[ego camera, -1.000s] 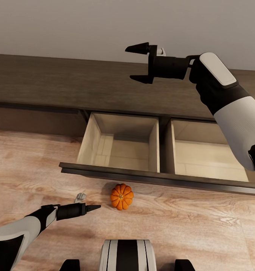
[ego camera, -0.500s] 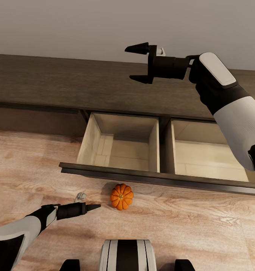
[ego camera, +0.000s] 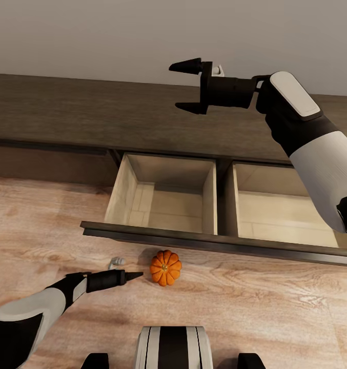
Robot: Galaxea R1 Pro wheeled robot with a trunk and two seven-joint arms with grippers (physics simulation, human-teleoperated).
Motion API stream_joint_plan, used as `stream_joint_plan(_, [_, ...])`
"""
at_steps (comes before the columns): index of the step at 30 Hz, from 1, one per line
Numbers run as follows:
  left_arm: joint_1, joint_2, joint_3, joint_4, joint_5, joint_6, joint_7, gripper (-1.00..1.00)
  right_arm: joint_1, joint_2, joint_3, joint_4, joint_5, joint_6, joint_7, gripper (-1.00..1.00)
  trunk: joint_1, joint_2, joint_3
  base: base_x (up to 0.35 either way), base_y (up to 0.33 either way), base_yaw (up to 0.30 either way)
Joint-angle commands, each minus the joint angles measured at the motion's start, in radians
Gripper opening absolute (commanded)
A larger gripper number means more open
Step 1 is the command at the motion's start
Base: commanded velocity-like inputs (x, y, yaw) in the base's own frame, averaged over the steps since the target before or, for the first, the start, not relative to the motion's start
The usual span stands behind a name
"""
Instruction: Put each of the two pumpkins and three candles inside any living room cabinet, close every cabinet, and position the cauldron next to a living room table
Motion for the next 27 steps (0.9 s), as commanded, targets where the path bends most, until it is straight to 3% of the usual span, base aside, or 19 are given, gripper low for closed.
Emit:
stream_joint_plan(1, [0.000, 0.000, 0.000, 0.000, 0.000, -0.007, 0.002, 1.00, 0.000, 0.000, 0.000, 0.000, 0.000, 0.000, 0.000, 1.00, 0.000, 0.000, 0.000, 0.000, 0.000, 0.000])
stream_joint_plan(11, [0.001, -0.022, 0.000, -0.005, 0.000, -0.029, 0.004, 1.00, 0.000, 0.006, 0.003, -0.001, 0.000, 0.000, -0.001, 1.00, 0.000, 0.000, 0.000, 0.000, 0.000, 0.000])
stream_joint_plan(15, [0.001, -0.023, -0.001, -0.008, -0.001, -0.086, -0.001, 1.00, 0.000, 0.010, 0.003, -0.001, 0.000, -0.001, -0.021, 1.00, 0.000, 0.000, 0.000, 0.000, 0.000, 0.000])
stream_joint_plan(27, [0.002, -0.031, -0.002, -0.013, -0.004, -0.136, -0.006, 1.00, 0.000, 0.011, 0.003, -0.001, 0.000, -0.001, -0.029, 1.00, 0.000, 0.000, 0.000, 0.007, 0.000, 0.000])
